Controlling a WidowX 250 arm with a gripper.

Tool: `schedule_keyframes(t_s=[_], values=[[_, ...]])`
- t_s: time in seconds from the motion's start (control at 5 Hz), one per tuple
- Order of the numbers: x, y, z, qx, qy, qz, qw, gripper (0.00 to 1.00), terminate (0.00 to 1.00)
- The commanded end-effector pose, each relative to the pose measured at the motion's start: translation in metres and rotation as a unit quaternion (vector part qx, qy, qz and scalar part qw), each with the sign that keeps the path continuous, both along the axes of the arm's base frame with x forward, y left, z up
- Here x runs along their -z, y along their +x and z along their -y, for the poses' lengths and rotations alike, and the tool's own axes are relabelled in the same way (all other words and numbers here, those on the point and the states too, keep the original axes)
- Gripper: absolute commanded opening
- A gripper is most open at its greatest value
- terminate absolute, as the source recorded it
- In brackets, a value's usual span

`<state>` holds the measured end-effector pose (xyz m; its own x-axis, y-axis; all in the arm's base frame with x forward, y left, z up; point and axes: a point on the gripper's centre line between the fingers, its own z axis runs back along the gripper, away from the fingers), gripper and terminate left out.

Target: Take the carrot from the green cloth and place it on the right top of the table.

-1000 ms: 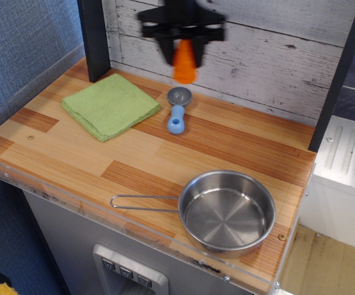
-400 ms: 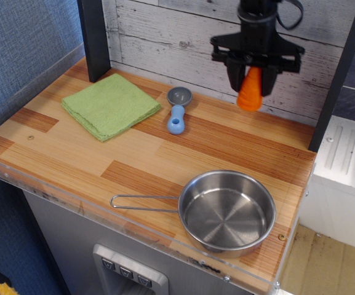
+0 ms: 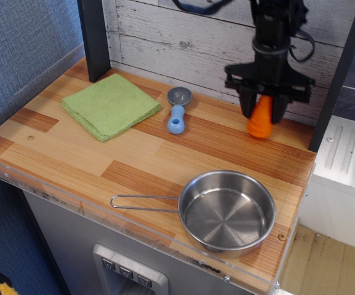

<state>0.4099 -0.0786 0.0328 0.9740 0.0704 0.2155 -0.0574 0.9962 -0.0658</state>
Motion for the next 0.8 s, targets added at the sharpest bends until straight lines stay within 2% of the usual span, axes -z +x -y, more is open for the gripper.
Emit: schedule_keyframes(t_s=[0.0,0.2,0.6], values=[[-0.009,0.002,0.013,0.005,-0.016,0.012,0.9998,1.0,0.0],[-0.008,-0.001,0.009,-0.022,-0.014,0.017,0.9995,1.0,0.0],[-0.019,-0.003,0.002,-0.022,-0.006,0.019,0.9996,1.0,0.0]])
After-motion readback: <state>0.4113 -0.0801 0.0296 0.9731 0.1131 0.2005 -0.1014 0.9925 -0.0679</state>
